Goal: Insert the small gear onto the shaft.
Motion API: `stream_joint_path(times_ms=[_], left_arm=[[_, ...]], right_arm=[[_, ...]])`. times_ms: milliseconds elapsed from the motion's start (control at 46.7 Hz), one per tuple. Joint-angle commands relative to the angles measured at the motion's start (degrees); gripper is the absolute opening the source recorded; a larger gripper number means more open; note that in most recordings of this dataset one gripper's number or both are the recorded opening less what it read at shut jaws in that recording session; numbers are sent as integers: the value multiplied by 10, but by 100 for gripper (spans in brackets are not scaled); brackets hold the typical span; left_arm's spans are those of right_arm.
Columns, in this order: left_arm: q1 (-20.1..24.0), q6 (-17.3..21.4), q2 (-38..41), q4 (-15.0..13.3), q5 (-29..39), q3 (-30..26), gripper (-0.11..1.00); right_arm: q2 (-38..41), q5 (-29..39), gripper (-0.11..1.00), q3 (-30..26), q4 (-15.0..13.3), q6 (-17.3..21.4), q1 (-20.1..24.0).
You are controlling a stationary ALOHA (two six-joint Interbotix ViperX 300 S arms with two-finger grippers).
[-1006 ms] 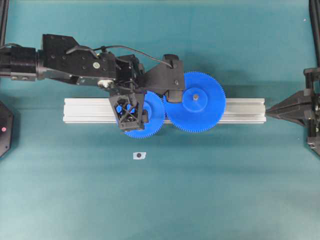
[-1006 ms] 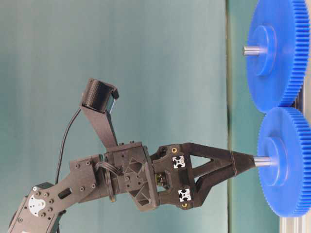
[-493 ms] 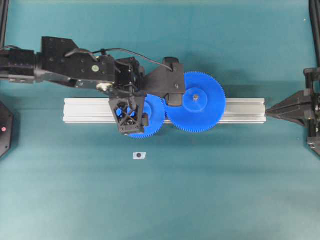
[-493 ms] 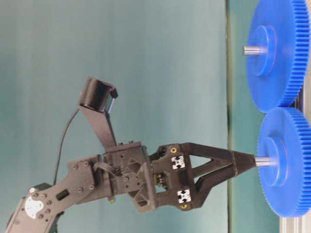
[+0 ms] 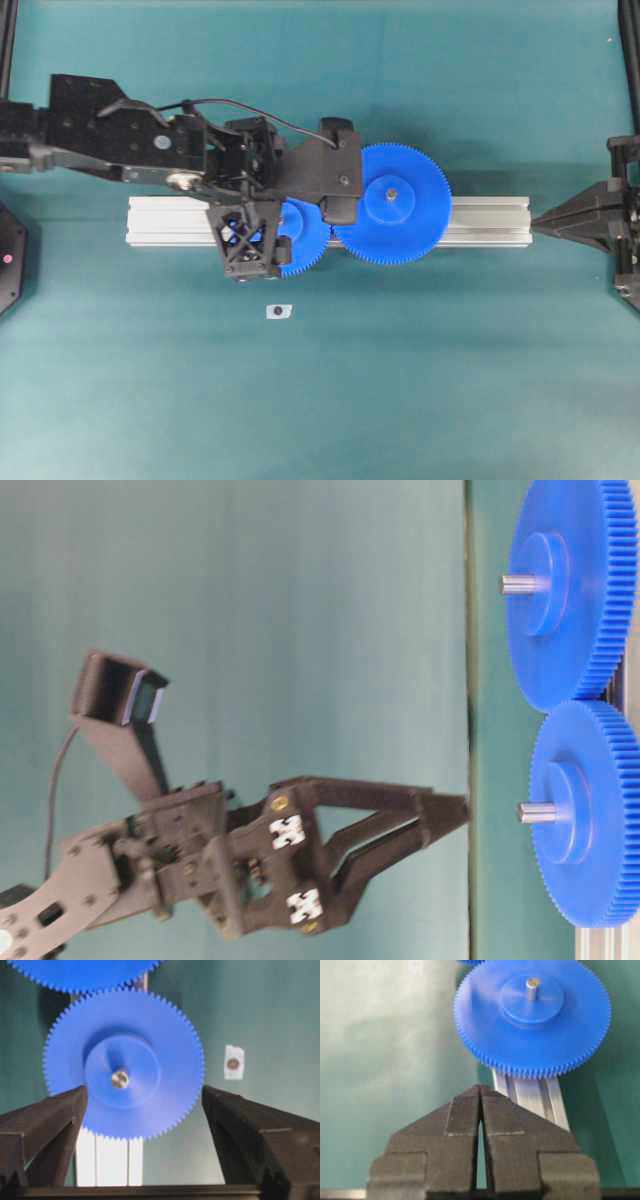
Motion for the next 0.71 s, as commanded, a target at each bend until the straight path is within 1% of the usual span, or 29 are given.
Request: stream_joint_path(times_ms=[0, 257, 685], left_arm=[[-2, -4, -31, 3, 10, -16, 88], [-10, -18, -53, 3, 14, -17, 87], [-11, -18, -69, 3, 14, -18, 87]], right_arm=[[3, -6, 4, -6, 1, 6, -1], [3, -6, 4, -6, 1, 6, -1], [3, -6, 4, -7, 1, 6, -1]])
